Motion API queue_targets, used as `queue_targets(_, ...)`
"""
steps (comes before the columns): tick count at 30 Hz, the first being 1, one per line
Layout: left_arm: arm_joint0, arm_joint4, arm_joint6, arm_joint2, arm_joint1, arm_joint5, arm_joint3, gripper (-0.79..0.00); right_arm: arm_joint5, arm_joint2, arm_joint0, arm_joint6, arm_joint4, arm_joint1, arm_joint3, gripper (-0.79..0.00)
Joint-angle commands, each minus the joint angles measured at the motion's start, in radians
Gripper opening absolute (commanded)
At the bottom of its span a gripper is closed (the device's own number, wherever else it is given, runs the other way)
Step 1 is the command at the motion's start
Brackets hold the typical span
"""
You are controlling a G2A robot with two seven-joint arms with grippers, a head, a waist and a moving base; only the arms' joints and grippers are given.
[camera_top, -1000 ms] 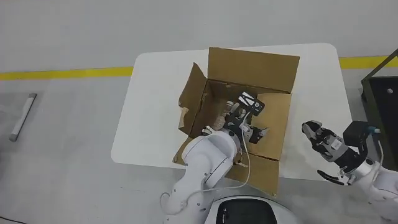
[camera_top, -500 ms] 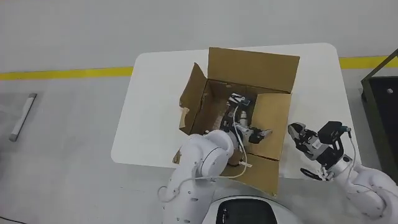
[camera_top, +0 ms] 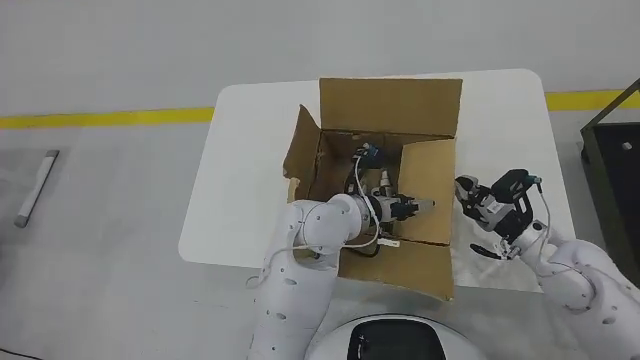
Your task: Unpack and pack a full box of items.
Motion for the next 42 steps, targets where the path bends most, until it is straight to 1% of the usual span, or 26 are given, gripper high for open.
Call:
queue_targets(1,-0.005,0.033,0.008,0.005,0.005,0.006,-0.002,0.0,-0.002,-0.01,0.024,0.002,-0.003,-0.002,0.014,-0.785)
queue_targets(3,-0.005,0.081,0.02,0.02,0.009,0.012,-0.002,0.0,-0.004,-0.017,0.041,0.004,-0.01,-0.003,0.026,-0.785)
queue_targets(6,-0.001,0.065,0.027,0.035,0.01,0.014,0.004,0.0,-0.015,-0.01,0.052,0.003,-0.02,-0.002,0.038,-0.785)
queue_targets(11,-0.008,0.047,0.038,0.053,0.013,0.015,0.028,0.0,-0.035,0.038,-0.004,-0.005,0.015,0.004,0.011,-0.785)
queue_targets(16,-0.015,-0.047,0.037,0.048,0.014,0.024,0.052,0.0,-0.053,0.062,-0.076,0.009,0.03,0.008,-0.033,-0.785)
queue_targets(21,-0.024,-0.163,0.018,0.035,0.017,0.029,0.07,0.0,-0.054,0.057,-0.088,0.019,0.041,0.007,-0.042,-0.785)
queue_targets(25,-0.033,-0.213,0.011,0.038,0.02,0.025,0.066,0.0,-0.047,0.059,-0.093,0.02,0.046,0.006,-0.049,-0.785)
queue_targets(28,-0.04,-0.247,0.01,0.042,0.023,0.023,0.049,0.0,-0.036,0.079,-0.108,-0.002,0.074,0.005,-0.057,-0.785)
queue_targets(30,-0.044,-0.268,0.014,0.045,0.025,0.024,0.03,0.0,-0.024,0.103,-0.122,-0.014,0.104,0.006,-0.064,-0.711)
queue_targets(31,-0.047,-0.285,0.015,0.047,0.025,0.022,0.015,0.0,-0.015,0.121,-0.131,-0.021,0.125,0.006,-0.068,-0.579)
queue_targets(32,-0.051,-0.296,0.015,0.049,0.026,0.019,0.003,0.0,-0.011,0.137,-0.14,-0.022,0.144,0.007,-0.075,-0.468)
queue_targets(33,-0.056,-0.306,0.015,0.052,0.026,0.016,-0.008,0.0,-0.01,0.156,-0.15,-0.027,0.17,0.008,-0.083,-0.413)
queue_targets(34,-0.061,-0.317,0.015,0.056,0.027,0.012,-0.02,0.0,-0.011,0.178,-0.16,-0.039,0.197,0.008,-0.094,-0.249)
queue_targets(35,-0.066,-0.332,0.012,0.061,0.027,0.011,-0.027,0.0,-0.014,0.201,-0.173,-0.051,0.22,0.009,-0.105,-0.022)
queue_targets(36,-0.074,-0.352,0.009,0.068,0.026,0.005,-0.038,0.0,-0.02,0.227,-0.186,-0.06,0.245,0.01,-0.117,0.0)
queue_targets(38,-0.094,-0.365,0.001,0.091,0.027,-0.016,-0.048,0.0,-0.03,0.277,-0.215,-0.063,0.299,0.012,-0.138,0.0)
queue_targets(42,-0.128,-0.386,0.02,0.147,0.022,-0.036,-0.022,0.0,-0.04,0.363,-0.267,-0.017,0.445,0.016,-0.163,0.0)
